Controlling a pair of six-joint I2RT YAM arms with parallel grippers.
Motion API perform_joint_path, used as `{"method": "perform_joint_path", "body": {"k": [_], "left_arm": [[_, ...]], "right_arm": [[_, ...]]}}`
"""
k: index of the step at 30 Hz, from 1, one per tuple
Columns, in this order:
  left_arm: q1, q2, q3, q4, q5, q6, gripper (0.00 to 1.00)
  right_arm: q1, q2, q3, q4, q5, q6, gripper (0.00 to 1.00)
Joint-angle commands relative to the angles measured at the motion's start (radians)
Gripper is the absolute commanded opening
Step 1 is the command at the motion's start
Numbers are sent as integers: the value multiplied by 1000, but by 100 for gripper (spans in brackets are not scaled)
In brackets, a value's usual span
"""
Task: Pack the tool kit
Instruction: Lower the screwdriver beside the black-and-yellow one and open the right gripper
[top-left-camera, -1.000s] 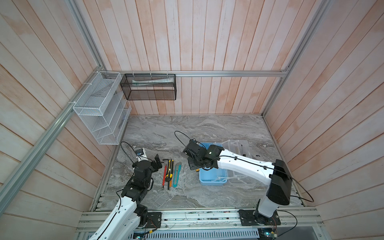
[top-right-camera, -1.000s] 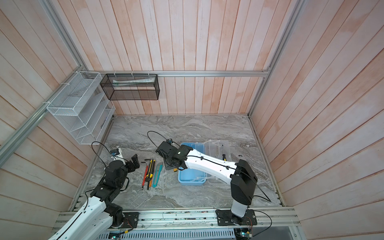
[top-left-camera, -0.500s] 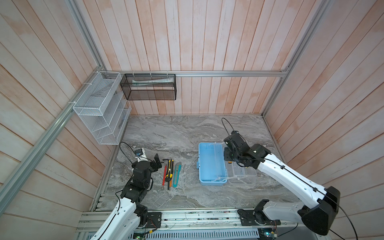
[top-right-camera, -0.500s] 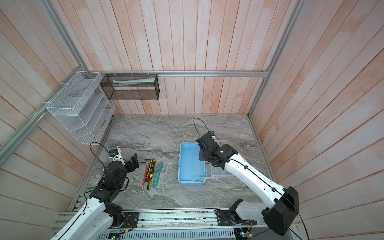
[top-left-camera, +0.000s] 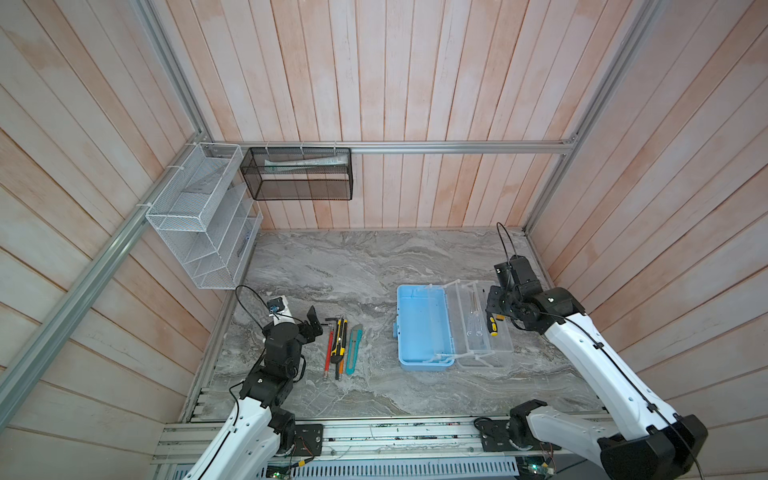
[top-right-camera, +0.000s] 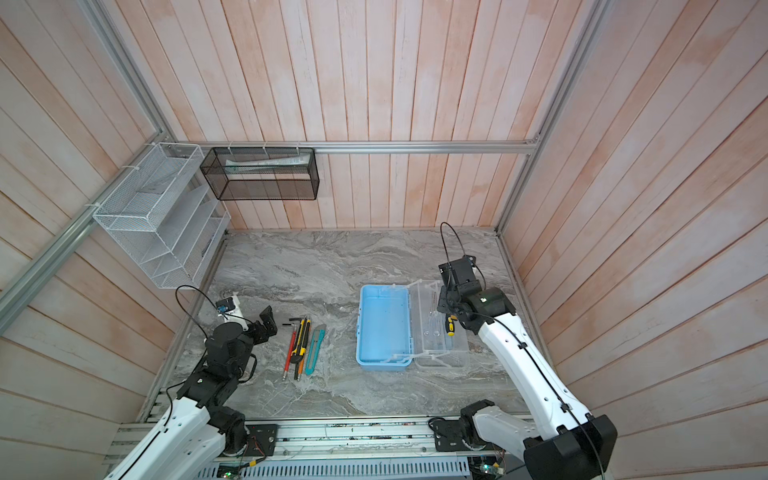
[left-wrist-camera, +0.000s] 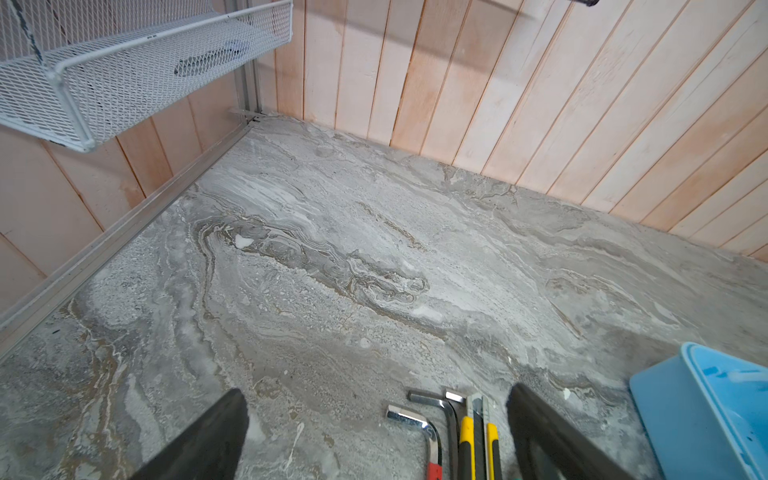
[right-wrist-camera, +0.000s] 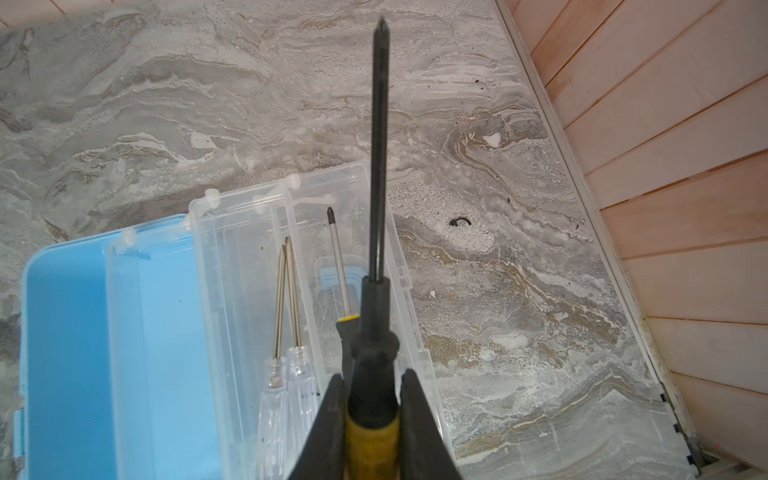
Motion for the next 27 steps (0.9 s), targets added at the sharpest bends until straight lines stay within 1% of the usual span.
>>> {"method": "perform_joint_path", "body": {"k": [1,11,23,25,27], "left_arm": [[6,7,-7,-1,-17,-7,99],[5,28,0,6,-11,-3,99],[5,27,0,5,-10,-3,99],[6,24,-2,3,-10,-2,99],[5,23,-2,3,-12,-3,99]], "right_arm": [[-6,27,-1,-11,21,-45,0],[-24,108,-23,-1,17,-91,0],[-60,148,-44,0,29,-136,0],[-60,151,-50,2,24,-139,4],[-61,150,-58,11,11,-145,5]]}}
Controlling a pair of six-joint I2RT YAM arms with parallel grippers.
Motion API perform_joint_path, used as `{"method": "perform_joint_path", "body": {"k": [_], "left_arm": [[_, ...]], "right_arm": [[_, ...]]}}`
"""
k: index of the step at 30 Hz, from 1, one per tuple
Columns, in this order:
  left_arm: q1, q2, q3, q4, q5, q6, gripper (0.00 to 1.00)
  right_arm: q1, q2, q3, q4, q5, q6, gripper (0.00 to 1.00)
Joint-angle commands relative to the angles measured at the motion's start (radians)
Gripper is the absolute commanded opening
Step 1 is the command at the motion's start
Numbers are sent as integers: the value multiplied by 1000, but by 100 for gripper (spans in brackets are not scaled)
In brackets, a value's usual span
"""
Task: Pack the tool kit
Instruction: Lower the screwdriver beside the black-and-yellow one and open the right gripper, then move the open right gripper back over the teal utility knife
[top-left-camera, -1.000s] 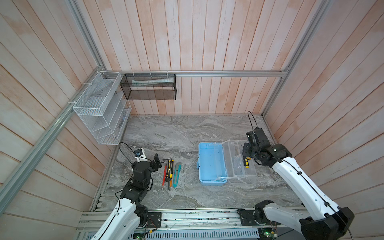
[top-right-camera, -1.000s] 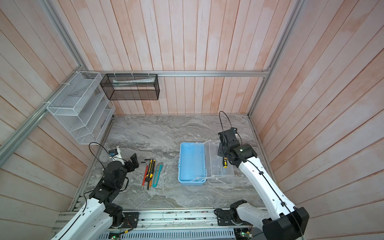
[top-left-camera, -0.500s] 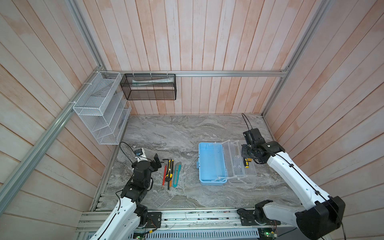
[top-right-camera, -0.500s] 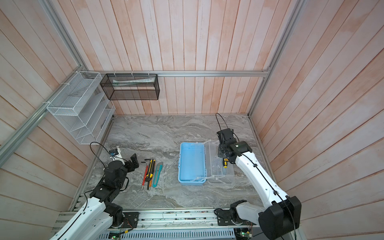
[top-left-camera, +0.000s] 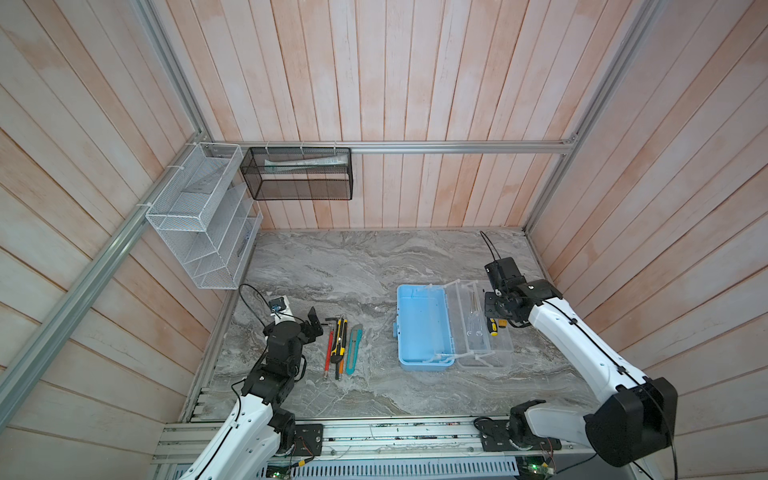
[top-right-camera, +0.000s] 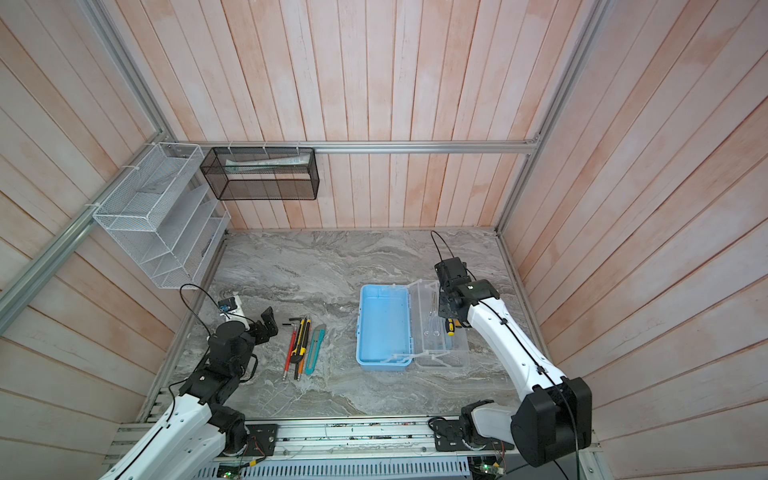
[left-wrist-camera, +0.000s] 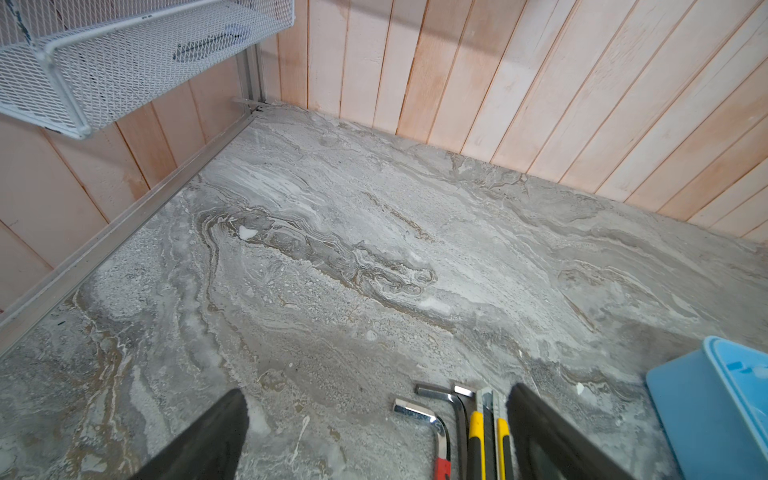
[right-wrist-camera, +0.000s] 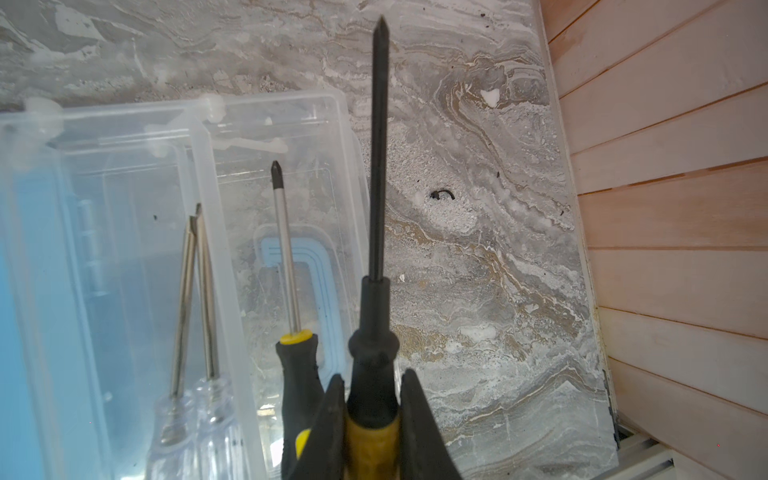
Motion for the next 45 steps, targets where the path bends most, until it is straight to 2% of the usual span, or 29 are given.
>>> {"method": "perform_joint_path", "body": {"k": [1,4,10,13,15,17,18,19,21,25,31,39,42,45], "left_arm": [[5,-8,-2,3,-7,-3,99],[5,-5,0,5,-7,-2,99],[5,-4,0,4,-4,-2,99],[5,-4,1,2,-7,-5,99],[5,-6,0,3,-9,-4,99],[5,-8,0,2,-9,-4,99],[6,-9,0,-1,-9,-4,99],[5,-11,-1,0,-9,-5,99],[5,-19,-3,-1,-11,-6,99],[5,-41,-9,-7,-17,-11,99],[6,-52,-14,-8,-13,-8,99],[7,-34,-7,-11,-26,-16,99],[7,-44,-9,-16,-34,-22,99],[7,-67,-16,-21,-34,-22,99]], "right_arm": [[-4,3,-14,11,0,-23,7],[-3,9,-9,9,3,-31,26],[-3,-14,18,3,-24,-47,36],[-3,-27,23,9,-9,-48,36],[-2,-35,24,27,-36,-49,31],[-3,-46,39,52,-138,-62,23],[4,-54,49,74,-216,-54,22],[29,-66,50,108,-291,-43,22],[122,-90,41,184,-343,-1,27],[341,-70,29,293,-291,112,29],[575,86,37,447,-280,208,33],[715,360,130,626,-341,247,37],[738,483,207,600,-357,242,38],[759,596,304,501,-327,231,40]]}}
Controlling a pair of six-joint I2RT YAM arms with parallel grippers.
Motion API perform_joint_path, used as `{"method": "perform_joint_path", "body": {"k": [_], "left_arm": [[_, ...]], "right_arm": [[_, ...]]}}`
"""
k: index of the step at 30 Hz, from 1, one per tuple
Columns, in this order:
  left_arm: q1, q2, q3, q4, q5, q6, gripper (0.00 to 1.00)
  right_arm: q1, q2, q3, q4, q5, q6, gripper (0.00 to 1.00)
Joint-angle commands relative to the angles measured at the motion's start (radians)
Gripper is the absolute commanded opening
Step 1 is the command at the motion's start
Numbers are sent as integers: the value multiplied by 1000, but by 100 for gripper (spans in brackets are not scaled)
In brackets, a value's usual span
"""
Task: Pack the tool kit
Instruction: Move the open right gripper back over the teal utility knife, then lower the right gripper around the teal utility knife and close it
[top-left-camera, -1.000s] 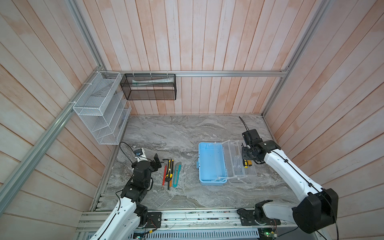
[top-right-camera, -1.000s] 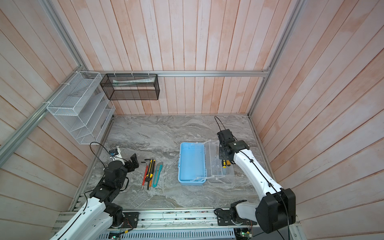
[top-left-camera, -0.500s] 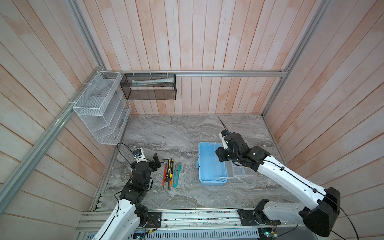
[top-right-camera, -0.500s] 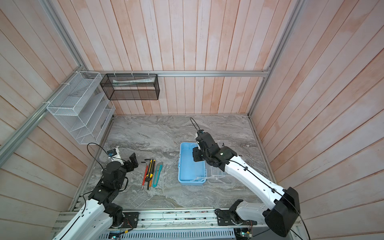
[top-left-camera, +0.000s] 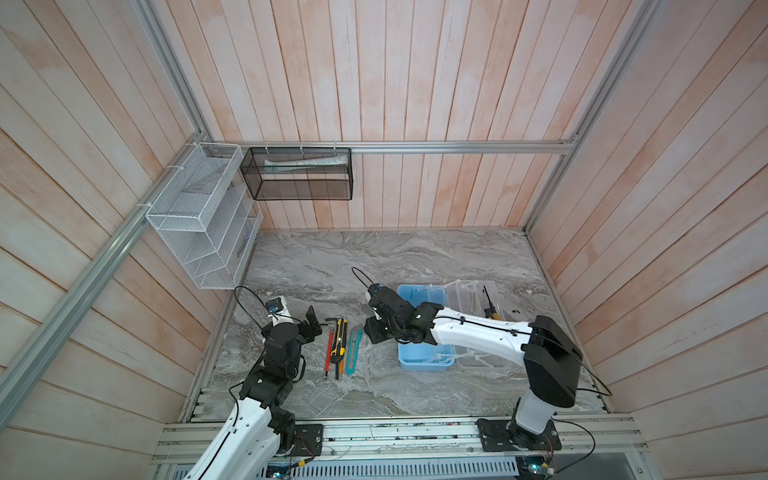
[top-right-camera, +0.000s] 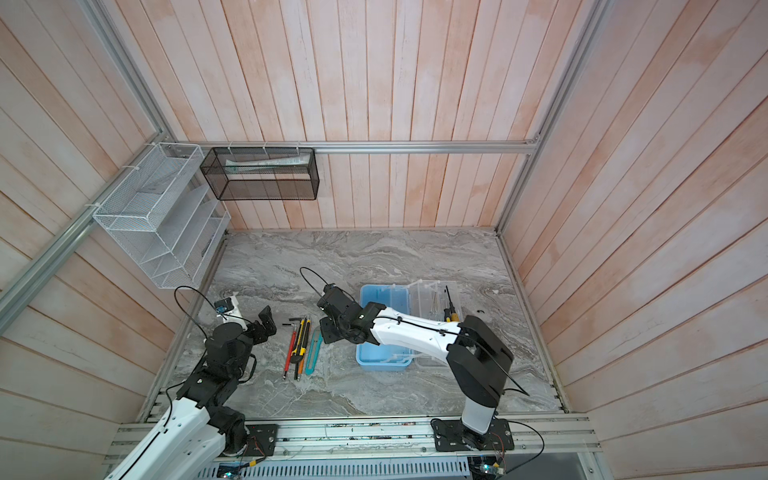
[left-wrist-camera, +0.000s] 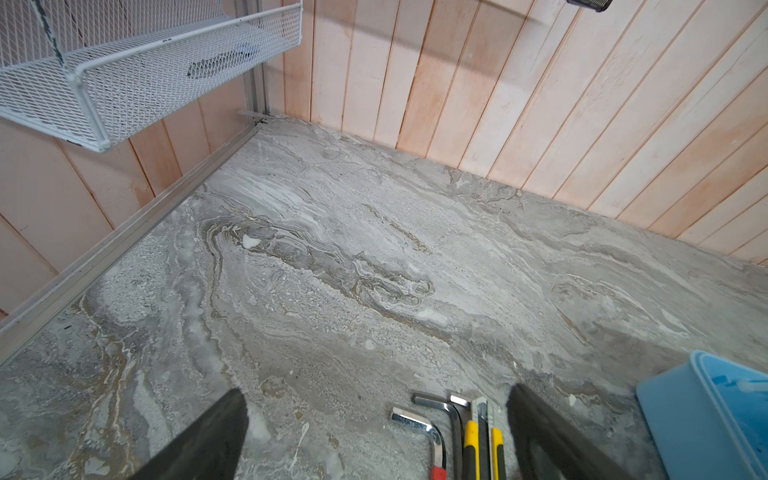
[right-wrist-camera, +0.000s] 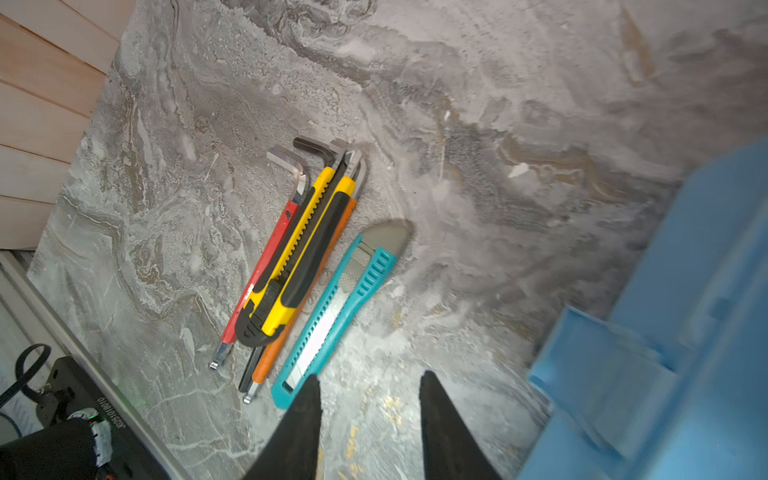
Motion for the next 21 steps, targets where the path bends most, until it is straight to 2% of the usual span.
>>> {"method": "perform_joint_path", "body": {"k": [1,5,21], "left_arm": [[7,-32,-18,-14,-23,-10,99],[6,-65,-28,-22,-26,-13,99],[7,-73,-31,-20,-23,-10,99]], "right_arm": [[21,98,90,-88,22,0,40],[35,176,135,-131,36,-4,40],[58,308,216,-137,24,-4,41]]}}
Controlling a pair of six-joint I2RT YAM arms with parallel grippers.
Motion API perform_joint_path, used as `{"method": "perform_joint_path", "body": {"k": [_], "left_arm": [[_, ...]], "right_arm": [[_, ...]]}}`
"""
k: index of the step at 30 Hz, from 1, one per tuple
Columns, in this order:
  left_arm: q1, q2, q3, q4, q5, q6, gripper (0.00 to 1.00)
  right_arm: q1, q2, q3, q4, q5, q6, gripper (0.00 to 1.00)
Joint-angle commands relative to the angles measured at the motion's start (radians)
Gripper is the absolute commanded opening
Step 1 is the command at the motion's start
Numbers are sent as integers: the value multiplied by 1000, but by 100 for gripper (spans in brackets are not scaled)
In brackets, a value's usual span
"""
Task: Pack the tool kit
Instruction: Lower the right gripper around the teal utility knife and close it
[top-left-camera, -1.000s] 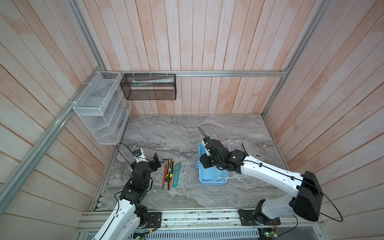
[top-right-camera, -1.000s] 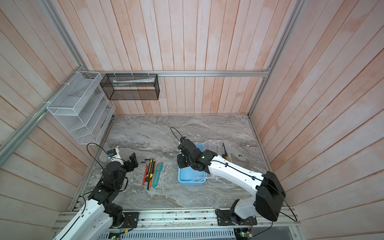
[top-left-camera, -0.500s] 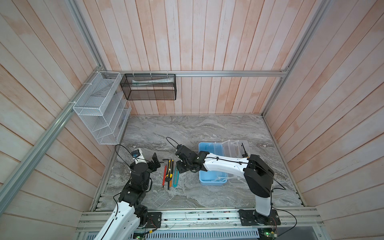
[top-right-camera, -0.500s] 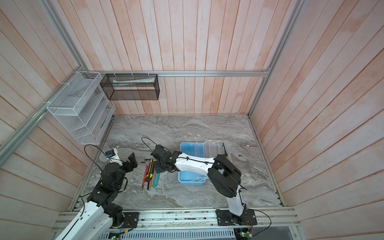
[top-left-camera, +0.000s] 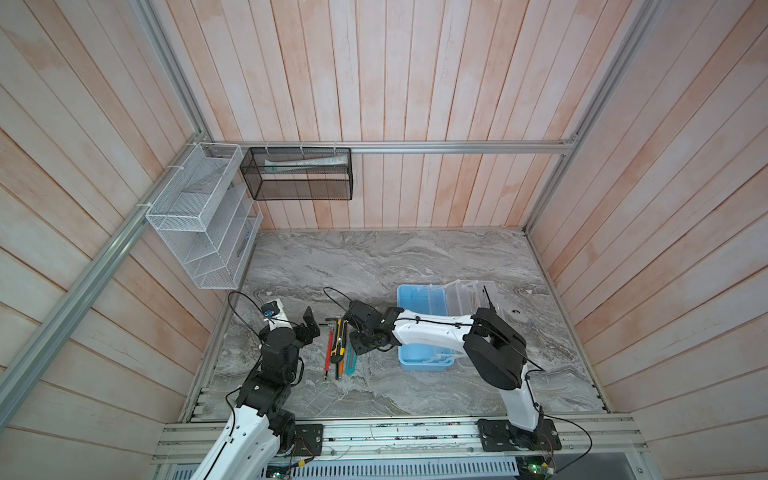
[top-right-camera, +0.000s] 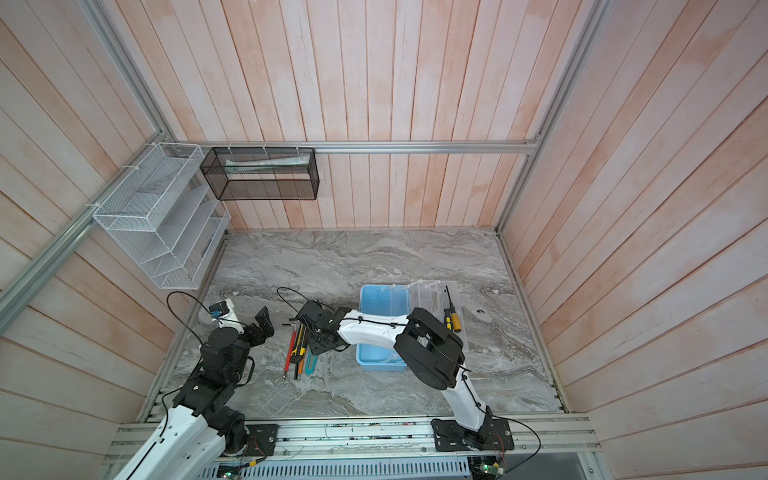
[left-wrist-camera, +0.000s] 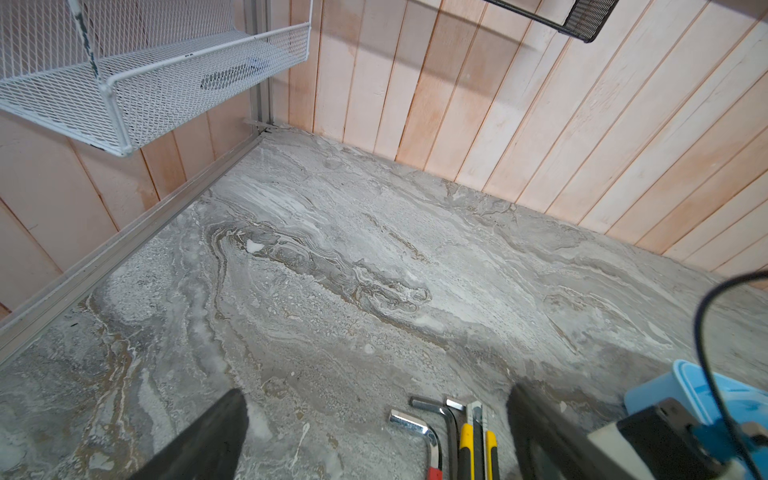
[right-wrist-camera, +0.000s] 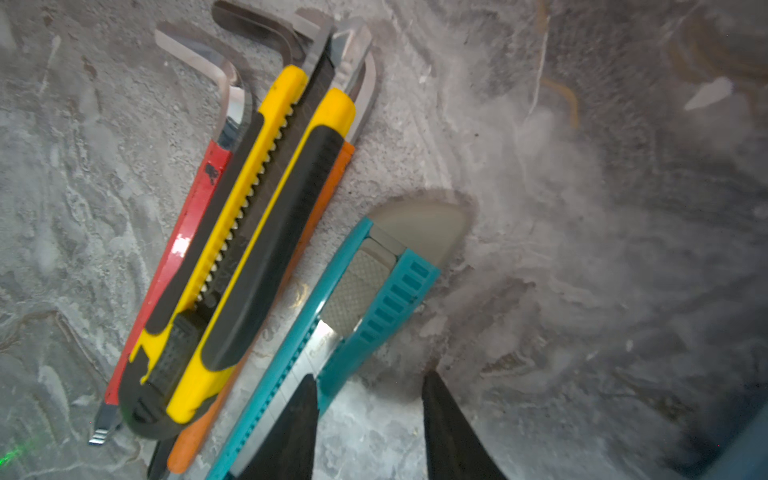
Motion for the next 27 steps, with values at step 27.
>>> {"method": "perform_joint_path", "body": {"k": [27], "left_arm": [[7,-3,-12,-2,-16,0,99]], "right_arm": [[-26,-66,40,-98,28,-157,41]]}}
